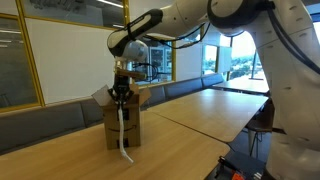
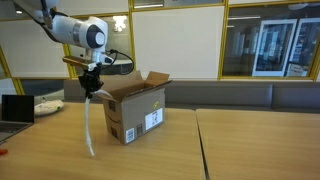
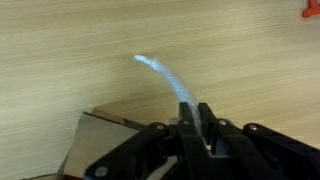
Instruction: Pick up the toy and rope from the table and put them in the box.
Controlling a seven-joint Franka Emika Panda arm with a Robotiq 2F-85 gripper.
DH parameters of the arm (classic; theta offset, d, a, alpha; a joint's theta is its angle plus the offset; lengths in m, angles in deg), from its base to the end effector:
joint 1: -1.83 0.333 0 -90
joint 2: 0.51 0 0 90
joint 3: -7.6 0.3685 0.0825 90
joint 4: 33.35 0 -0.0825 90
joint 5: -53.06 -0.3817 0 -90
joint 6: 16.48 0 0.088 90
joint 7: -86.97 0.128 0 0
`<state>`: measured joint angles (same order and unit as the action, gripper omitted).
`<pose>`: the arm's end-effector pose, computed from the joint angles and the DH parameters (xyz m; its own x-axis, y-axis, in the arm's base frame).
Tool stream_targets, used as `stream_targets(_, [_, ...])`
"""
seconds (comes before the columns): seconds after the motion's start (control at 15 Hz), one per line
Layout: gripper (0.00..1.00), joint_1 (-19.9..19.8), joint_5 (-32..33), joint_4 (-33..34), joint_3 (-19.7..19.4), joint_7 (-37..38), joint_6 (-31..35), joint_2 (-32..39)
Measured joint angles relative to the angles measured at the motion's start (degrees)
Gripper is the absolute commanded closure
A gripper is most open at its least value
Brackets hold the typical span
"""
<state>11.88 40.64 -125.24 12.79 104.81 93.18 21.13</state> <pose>0.6486 0.1889 0.4382 0.9831 -0.1150 -0.1424 -0.1418 -0.9704 -0.1955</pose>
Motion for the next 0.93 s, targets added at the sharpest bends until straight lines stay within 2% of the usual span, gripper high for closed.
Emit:
stream_targets(0.4, [0.87, 1.46, 1.22, 3.01, 0.17, 0.75, -0.03, -1.76])
stream_targets(0.93, [0.87, 1.64, 5.79, 6.13, -0.11, 3.38, -0.06, -8.29])
